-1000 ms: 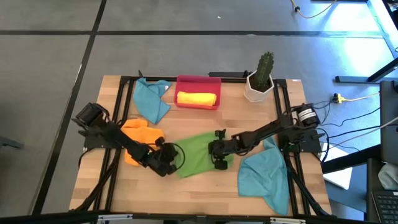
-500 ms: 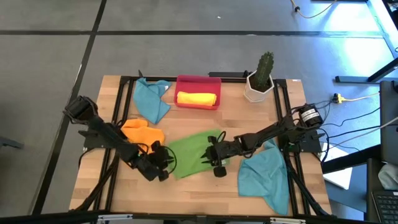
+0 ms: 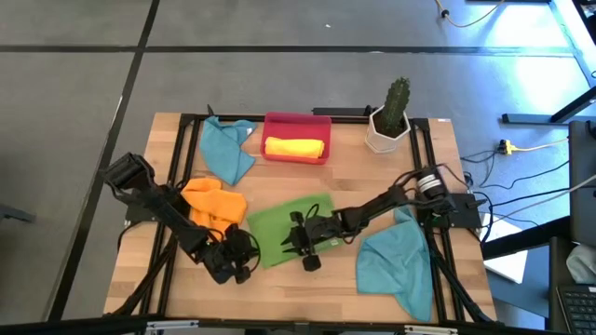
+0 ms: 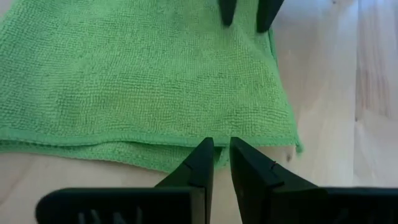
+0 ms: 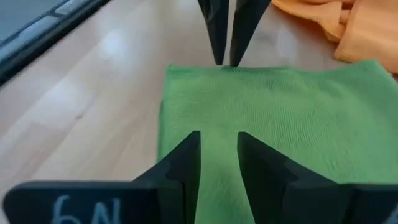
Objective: Roll microfiber towels into tight, uniform cylinder then place into a basket
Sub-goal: Roll the green towel
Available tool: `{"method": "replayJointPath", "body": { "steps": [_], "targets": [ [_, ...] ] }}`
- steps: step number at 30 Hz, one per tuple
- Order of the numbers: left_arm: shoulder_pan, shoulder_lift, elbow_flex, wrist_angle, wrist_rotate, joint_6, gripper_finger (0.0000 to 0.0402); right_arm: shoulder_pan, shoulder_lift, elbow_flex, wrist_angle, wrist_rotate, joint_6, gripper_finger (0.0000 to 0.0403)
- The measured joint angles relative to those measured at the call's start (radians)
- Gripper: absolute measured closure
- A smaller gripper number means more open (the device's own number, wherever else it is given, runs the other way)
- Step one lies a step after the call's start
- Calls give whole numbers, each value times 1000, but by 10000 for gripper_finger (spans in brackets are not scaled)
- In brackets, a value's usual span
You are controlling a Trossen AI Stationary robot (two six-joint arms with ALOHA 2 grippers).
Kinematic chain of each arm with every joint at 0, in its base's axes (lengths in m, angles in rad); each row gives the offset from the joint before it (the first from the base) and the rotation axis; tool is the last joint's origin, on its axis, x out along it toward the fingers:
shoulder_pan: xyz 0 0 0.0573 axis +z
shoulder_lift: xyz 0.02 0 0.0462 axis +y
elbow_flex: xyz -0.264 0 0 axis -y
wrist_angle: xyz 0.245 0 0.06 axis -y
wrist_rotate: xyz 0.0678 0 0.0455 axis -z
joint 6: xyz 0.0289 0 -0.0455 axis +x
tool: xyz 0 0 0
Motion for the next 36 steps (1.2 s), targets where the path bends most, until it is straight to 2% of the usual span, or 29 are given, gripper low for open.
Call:
{"method": "replayJointPath", "body": {
  "steps": [10, 18, 25, 36],
  "targets": [
    [16, 0, 1, -8, -22, -20, 358, -22, 127, 148, -44, 0, -17, 295],
    [26, 0, 1, -38, 16, -34, 358, -35, 127, 140, -65, 1, 1, 295],
    [15, 0, 1, -125, 16, -153, 358, -35, 126, 140, -75, 1, 1, 295],
    [86, 0, 1, -45, 102, -60, 358, -35, 126, 140, -75, 1, 8, 295]
  ]
}}
